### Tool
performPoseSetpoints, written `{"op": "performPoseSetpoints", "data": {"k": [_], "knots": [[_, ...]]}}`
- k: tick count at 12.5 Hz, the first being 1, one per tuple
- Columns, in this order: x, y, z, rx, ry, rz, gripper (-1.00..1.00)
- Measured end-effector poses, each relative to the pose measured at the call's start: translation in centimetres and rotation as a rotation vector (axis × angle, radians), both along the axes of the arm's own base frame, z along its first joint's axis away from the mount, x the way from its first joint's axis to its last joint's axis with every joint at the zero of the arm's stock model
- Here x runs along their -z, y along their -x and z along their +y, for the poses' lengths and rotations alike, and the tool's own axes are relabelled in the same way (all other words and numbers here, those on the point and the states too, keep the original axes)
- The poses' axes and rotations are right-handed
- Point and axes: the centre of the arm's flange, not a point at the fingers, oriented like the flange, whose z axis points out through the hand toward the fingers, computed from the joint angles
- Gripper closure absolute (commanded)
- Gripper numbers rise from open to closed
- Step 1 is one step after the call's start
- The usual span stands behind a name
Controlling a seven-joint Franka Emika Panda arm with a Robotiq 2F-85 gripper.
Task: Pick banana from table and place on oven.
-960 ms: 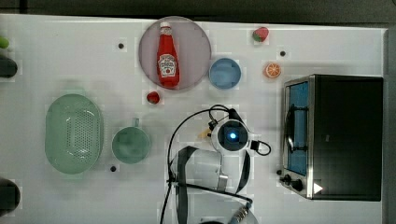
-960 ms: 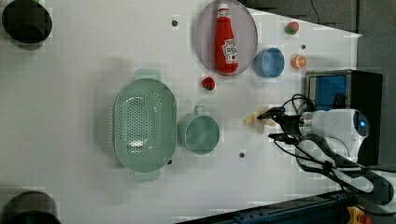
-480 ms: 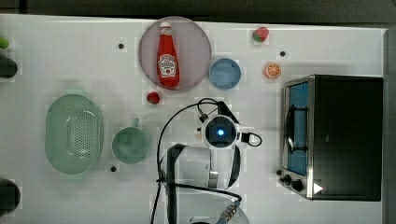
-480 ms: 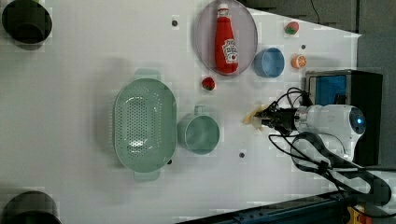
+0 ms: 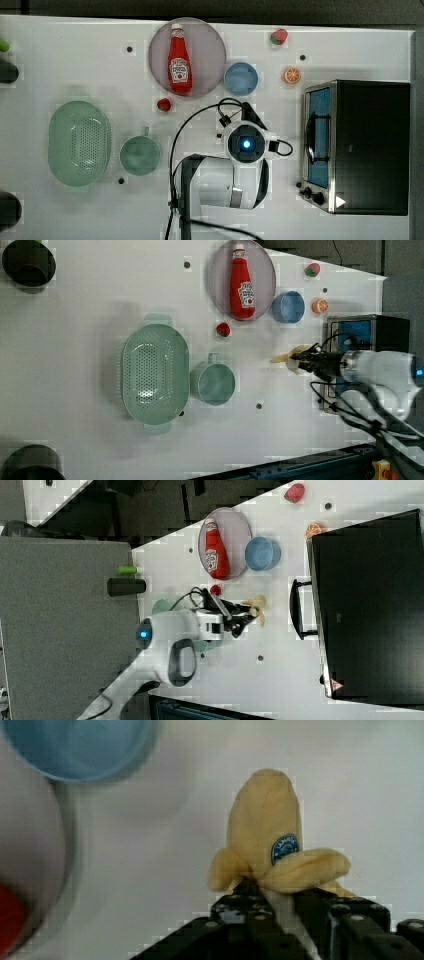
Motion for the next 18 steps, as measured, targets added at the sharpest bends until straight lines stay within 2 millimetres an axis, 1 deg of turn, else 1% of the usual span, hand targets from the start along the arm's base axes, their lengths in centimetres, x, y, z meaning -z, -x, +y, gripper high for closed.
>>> {"op": "performPoseSetpoints", "data": {"k": [1, 2, 5, 7, 8, 9, 10, 11, 12, 13, 14, 16, 17, 18], "knots": [[-2.7, -0.3, -0.3, 0.016, -0.009, 0.007, 0.49], [-6.2, -0.7, -0.5, 0.021, -0.017, 0.020, 0.49], [-17.6, -1.3, -0.9, 0.024, -0.040, 0.045, 0.49], [-24.7, -2.1, -1.7, 0.006, -0.031, -0.013, 0.49], [-27.7, -2.5, -2.8, -0.001, -0.033, -0.039, 0.49], [-29.9, -2.9, -4.3, -0.009, -0.030, -0.079, 0.49], [-31.3, -3.0, -6.1, -0.021, -0.016, -0.106, 0.49], [-32.1, -2.7, -8.2, -0.026, 0.003, -0.119, 0.49], [-31.8, -2.0, -10.9, -0.024, 0.008, -0.113, 0.49], [-30.8, -1.0, -13.7, -0.013, -0.003, -0.090, 0.49], [-29.5, 0.0, -16.8, 0.008, -0.009, -0.067, 0.49], [-26.0, 1.4, -22.4, 0.062, -0.001, -0.009, 0.49], [-24.1, 1.6, -25.0, 0.068, 0.031, 0.011, 0.49], [-22.2, 1.7, -27.0, 0.071, 0.060, 0.009, 0.49]]}}
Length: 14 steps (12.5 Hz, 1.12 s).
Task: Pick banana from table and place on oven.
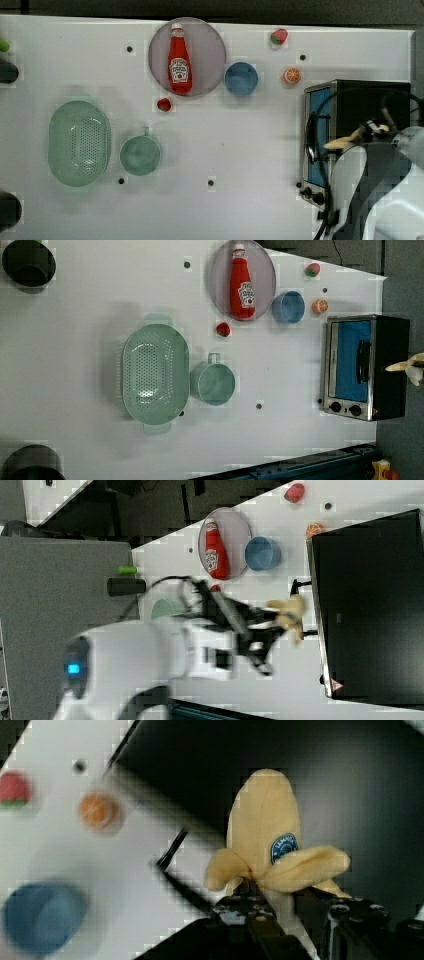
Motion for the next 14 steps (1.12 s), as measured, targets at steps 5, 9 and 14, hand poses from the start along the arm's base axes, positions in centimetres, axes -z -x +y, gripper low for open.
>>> {"op": "performPoseSetpoints", "data": {"k": [5, 9, 14], "knots": [[7.5, 1.9, -5.0, 0.003, 0.025, 0.142, 0.49], [7.7, 0.2, -4.4, -0.079, 0.045, 0.150, 0.43], [7.6, -1.2, -2.4, -0.141, 0.050, 0.137, -0.67]]}}
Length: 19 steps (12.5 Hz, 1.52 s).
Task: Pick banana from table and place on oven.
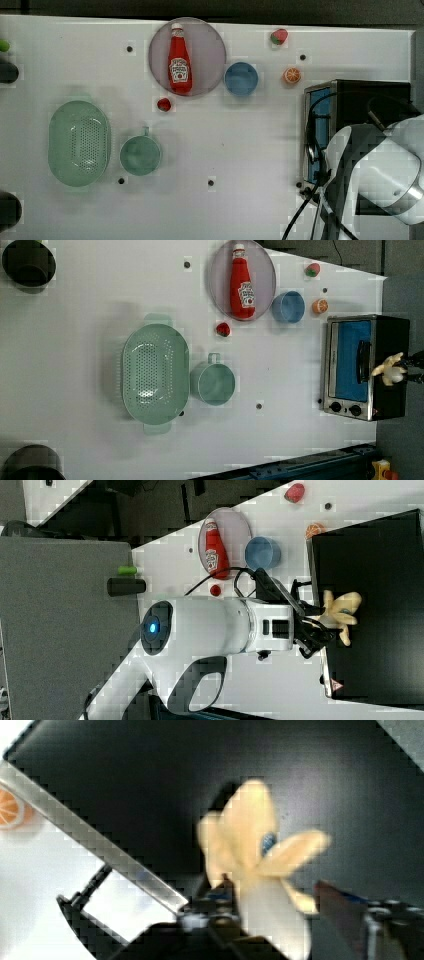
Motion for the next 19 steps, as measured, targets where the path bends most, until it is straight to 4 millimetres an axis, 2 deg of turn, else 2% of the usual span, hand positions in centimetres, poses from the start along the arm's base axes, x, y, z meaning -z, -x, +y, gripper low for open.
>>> {"op": "performPoseSetpoints", "data": {"k": [1, 2, 4, 5, 7, 9, 11, 12, 14, 15, 16, 17, 18, 19], "knots": [[-0.2, 0.0, 0.2, -0.005, -0.002, -0.004, -0.89], [-0.4, -0.2, 0.5, -0.003, -0.011, -0.011, -1.00], [-0.6, -0.6, 0.9, 0.002, -0.032, -0.007, -1.00], [-0.7, -0.8, 1.7, -0.010, -0.046, 0.010, -1.00], [-2.4, -1.6, 4.7, -0.051, -0.093, 0.025, -1.00], [-6.4, -2.6, 10.5, -0.119, -0.163, 0.002, -1.00], [-12.0, -3.7, 18.5, -0.162, -0.176, -0.061, -1.00], [-15.2, -3.6, 23.3, -0.187, -0.175, -0.095, -1.00], [-20.9, -2.0, 32.8, -0.209, -0.147, -0.118, -1.00], [-23.1, -0.5, 36.6, -0.207, -0.141, -0.128, -1.00], [-24.7, 0.9, 39.3, -0.199, -0.142, -0.146, -1.00], [-25.5, 2.1, 41.0, -0.172, -0.164, -0.165, -1.00], [-26.1, 2.9, 41.6, -0.154, -0.166, -0.171, -1.00], [-26.2, 3.3, 41.2, -0.137, -0.164, -0.160, -1.00]]}}
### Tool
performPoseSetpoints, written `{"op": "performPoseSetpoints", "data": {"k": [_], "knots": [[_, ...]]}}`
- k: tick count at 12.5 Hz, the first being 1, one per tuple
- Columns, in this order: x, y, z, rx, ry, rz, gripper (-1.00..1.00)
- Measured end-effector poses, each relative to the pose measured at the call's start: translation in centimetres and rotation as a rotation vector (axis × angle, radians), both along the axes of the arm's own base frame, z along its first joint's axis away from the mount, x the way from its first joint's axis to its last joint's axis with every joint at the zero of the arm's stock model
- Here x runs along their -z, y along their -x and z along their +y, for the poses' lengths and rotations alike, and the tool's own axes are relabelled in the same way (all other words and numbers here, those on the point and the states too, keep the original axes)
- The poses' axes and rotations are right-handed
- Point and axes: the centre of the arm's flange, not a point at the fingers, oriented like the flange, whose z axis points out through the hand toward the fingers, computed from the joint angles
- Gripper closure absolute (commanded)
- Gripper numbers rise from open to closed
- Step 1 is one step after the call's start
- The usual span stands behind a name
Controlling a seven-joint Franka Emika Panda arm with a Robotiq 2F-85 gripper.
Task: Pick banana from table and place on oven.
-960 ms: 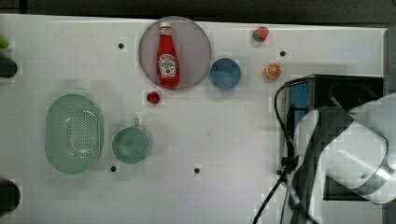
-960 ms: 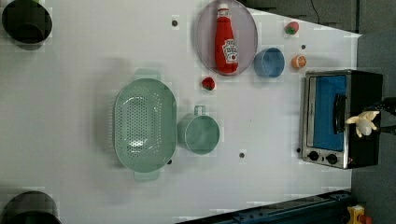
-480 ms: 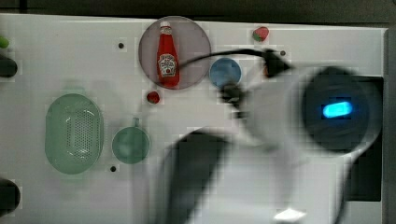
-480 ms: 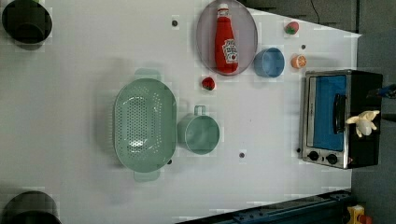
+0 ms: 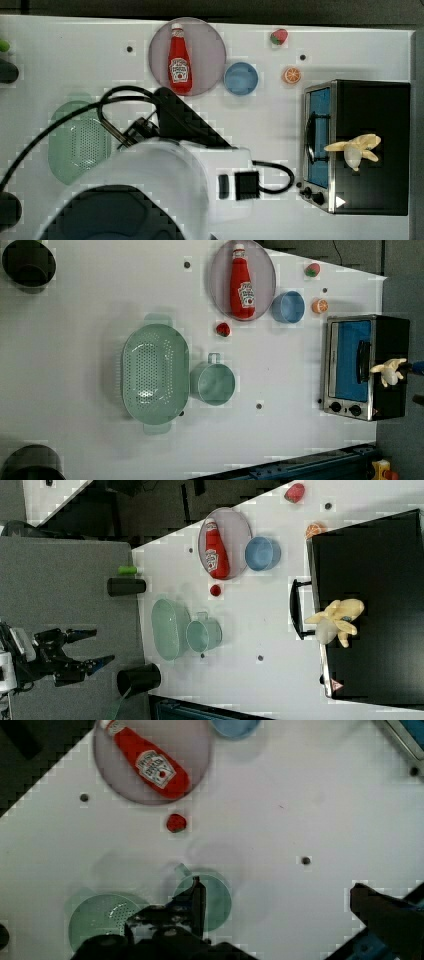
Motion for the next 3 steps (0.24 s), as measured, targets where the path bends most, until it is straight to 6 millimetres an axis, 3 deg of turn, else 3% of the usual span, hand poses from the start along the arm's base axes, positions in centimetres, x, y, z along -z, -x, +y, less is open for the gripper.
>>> {"op": "performPoseSetpoints", "data": {"k": [3], "knots": [[1.6, -1.0, -3.0, 0.083, 0.019, 0.023, -1.00]]}}
